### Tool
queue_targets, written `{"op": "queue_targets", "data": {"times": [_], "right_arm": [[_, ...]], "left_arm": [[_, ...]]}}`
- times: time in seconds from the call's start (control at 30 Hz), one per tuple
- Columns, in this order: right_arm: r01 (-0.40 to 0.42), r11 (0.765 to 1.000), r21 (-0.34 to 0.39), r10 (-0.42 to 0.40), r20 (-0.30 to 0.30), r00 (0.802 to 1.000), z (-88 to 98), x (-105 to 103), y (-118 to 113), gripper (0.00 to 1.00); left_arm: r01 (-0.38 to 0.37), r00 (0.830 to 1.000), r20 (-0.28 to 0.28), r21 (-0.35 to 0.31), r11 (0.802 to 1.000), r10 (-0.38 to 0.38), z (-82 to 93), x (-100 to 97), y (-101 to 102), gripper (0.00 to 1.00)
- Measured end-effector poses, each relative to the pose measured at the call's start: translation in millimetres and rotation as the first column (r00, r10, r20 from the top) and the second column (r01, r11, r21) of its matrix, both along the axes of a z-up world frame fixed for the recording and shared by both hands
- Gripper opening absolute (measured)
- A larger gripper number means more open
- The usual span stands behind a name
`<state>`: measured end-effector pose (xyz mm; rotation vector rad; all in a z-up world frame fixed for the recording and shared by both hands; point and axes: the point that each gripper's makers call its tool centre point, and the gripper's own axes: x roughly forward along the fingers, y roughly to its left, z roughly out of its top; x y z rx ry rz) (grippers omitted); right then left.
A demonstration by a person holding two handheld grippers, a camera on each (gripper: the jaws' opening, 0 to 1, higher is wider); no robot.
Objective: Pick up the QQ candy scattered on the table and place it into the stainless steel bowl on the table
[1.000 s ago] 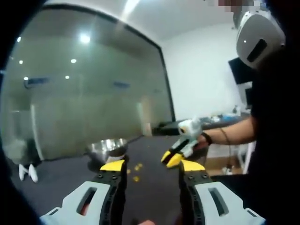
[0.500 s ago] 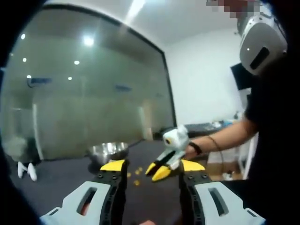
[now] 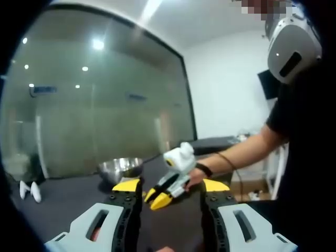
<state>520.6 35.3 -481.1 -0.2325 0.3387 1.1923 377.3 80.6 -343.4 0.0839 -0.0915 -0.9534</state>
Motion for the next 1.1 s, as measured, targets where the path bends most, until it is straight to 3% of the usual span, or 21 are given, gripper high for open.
{"op": "queue_targets", "data": {"times": [0.23, 0.3, 0.6, 0.67, 0.7, 0.8, 0.9, 1.0, 1.07, 1.1], "right_arm": [[-0.004, 1.0, 0.011, 0.004, 0.008, 1.0, 0.1, 0, 0, 0.2], [-0.018, 1.0, 0.004, 0.018, 0.018, 1.0, 0.1, -1, 0, 0.08], [-0.019, 1.0, 0.007, 0.019, 0.024, 1.0, 1.4, -1, 1, 0.08], [0.001, 1.0, 0.014, -0.001, 0.015, 1.0, 3.0, 0, -1, 0.09], [0.053, 0.998, 0.037, -0.053, 0.005, 0.999, 6.5, 7, -6, 0.09], [0.072, 0.992, 0.1, -0.074, 0.012, 0.997, 25.8, 13, -12, 0.08], [0.096, 0.984, 0.153, -0.117, 0.136, 0.984, 80.7, 35, -22, 0.09], [0.242, 0.941, 0.238, -0.296, 0.229, 0.927, 142.2, 81, -51, 0.09], [0.307, 0.909, 0.281, -0.373, 0.22, 0.901, 165.0, 112, -68, 0.09], [0.339, 0.886, 0.316, -0.418, 0.232, 0.878, 178.5, 128, -76, 0.09]], "left_arm": [[-0.003, 1.0, 0.002, 0.004, 1.0, 0.003, 0.8, 0.1, 1, 0.45], [-0.008, 1.0, -0.001, 0.009, 1.0, 0.008, -1.1, 0.8, 3, 0.45], [0.0, 1.0, -0.005, 0.031, 1.0, 0.0, -5.5, -3.3, -2, 0.45], [0.001, 1.0, -0.005, 0.033, 0.999, -0.001, -5.5, -3.2, -3, 0.45], [0.003, 1.0, -0.005, 0.033, 0.999, -0.003, -5.3, -3.5, -3, 0.45], [0.008, 1.0, -0.003, 0.027, 1.0, -0.008, -3.3, -5.7, -4, 0.46], [0.008, 1.0, -0.002, 0.028, 1.0, -0.008, -3.0, -7.5, -3, 0.46], [-0.002, 1.0, 0.004, 0.028, 1.0, 0.002, -2.0, -9.0, 0, 0.46], [-0.004, 1.0, 0.01, 0.015, 1.0, 0.004, 0.7, -10.7, 0, 0.46], [0.001, 1.0, 0.011, 0.007, 1.0, -0.001, 2.1, -12.9, 0, 0.46]]}}
